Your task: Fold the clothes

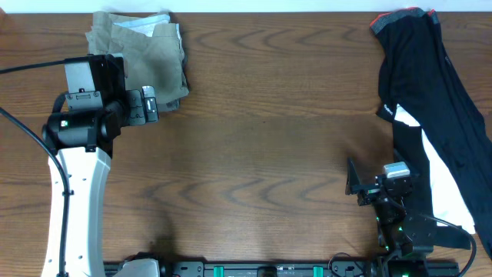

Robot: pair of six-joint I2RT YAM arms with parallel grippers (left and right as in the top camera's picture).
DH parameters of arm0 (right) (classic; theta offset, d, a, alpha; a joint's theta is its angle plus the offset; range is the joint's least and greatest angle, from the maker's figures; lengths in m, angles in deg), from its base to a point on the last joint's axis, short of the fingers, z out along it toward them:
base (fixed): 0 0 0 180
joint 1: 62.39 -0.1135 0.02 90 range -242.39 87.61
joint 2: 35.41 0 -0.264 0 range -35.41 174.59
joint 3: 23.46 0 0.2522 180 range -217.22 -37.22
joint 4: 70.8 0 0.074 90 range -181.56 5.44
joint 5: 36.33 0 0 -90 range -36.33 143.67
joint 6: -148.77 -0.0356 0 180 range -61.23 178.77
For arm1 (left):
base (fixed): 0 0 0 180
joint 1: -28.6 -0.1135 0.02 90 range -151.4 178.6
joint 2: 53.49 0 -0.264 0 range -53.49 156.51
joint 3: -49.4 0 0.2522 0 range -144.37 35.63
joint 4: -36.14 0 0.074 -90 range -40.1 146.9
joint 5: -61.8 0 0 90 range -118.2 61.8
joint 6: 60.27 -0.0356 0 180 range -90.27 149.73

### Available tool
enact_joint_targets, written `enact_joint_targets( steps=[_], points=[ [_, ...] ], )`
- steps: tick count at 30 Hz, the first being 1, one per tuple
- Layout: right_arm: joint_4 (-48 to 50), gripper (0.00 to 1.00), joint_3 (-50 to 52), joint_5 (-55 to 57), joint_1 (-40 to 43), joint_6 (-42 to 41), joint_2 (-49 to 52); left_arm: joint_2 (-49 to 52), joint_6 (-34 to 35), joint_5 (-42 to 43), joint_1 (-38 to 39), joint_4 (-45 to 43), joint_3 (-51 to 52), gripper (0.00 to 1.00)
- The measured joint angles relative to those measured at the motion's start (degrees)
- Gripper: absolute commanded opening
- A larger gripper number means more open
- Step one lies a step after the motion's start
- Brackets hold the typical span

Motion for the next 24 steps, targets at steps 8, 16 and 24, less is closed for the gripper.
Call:
enact_joint_targets(
  steps=[8, 16, 24],
  points=[
    [0.02, 0.99, 0.00, 0.00, 0.00, 0.00, 0.00, 0.00, 0.00, 0.00, 0.00, 0.00, 0.00, 0.98],
    [0.02, 0.99, 0.00, 0.00, 0.00, 0.00, 0.00, -0.15, 0.00, 0.00, 0.00, 0.22, 0.00, 0.98],
    [-0.02, 0.99, 0.00, 0.17, 0.00, 0.00, 0.00, -11.47, 0.00, 5.16, 0.00, -8.17, 5.99, 0.98]
  ],
)
